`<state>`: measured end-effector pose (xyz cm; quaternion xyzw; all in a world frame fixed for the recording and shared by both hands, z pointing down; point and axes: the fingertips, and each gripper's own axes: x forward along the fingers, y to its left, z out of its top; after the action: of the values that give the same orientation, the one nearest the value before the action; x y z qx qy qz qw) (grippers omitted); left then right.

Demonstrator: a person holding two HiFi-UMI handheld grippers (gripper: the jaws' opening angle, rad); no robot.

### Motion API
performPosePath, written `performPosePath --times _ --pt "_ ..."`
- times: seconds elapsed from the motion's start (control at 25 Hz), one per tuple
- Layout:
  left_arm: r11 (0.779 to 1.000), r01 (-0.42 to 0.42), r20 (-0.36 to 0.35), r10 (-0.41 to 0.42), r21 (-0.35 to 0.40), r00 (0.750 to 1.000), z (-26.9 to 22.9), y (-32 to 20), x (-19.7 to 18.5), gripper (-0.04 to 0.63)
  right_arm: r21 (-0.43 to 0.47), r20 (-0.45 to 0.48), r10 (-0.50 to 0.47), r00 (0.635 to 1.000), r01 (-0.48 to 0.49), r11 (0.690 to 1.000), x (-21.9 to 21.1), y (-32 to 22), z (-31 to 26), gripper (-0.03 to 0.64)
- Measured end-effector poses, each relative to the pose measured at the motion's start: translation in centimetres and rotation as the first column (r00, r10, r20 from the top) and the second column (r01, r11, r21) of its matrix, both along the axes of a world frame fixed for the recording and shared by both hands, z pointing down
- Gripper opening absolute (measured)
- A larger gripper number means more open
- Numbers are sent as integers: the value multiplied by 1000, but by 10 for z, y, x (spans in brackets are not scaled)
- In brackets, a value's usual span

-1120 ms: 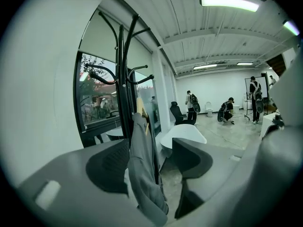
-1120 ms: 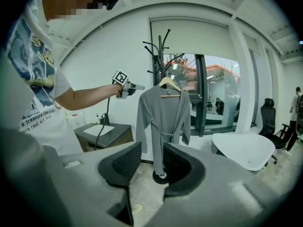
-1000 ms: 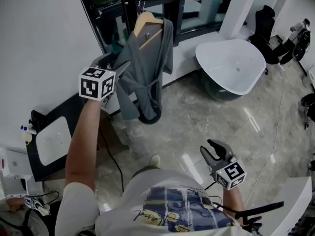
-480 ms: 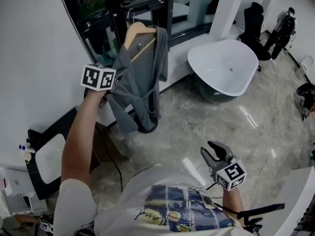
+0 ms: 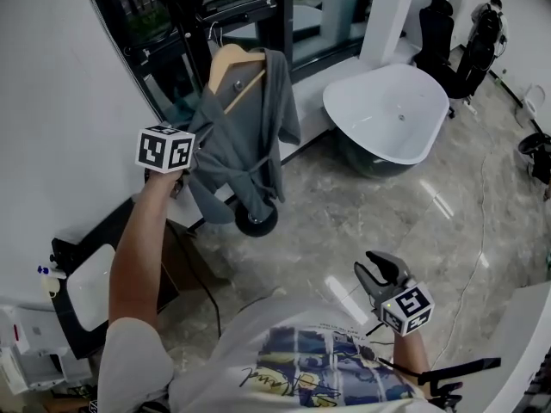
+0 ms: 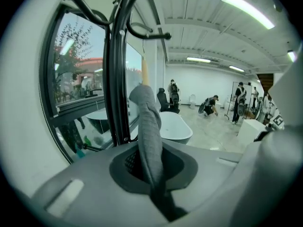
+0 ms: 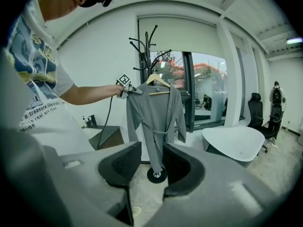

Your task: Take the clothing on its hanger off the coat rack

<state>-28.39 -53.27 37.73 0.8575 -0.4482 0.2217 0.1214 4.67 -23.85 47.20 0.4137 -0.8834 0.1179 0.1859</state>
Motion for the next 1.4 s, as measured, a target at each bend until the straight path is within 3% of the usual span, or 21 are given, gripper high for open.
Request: performPosePath --times 0.4,1.0,1.4 --pt "999 52 8 -52 12 999 -20 1 4 8 -17 7 21 1000 -21 1000 18 18 4 141" --pt "998 -23 12 23 58 1000 -58 25 51 8 -22 21 53 998 -53 998 60 51 8 141" --pt "996 -65 7 65 60 998 -57 77 95 8 -18 16 57 998 -57 998 95 83 10 141"
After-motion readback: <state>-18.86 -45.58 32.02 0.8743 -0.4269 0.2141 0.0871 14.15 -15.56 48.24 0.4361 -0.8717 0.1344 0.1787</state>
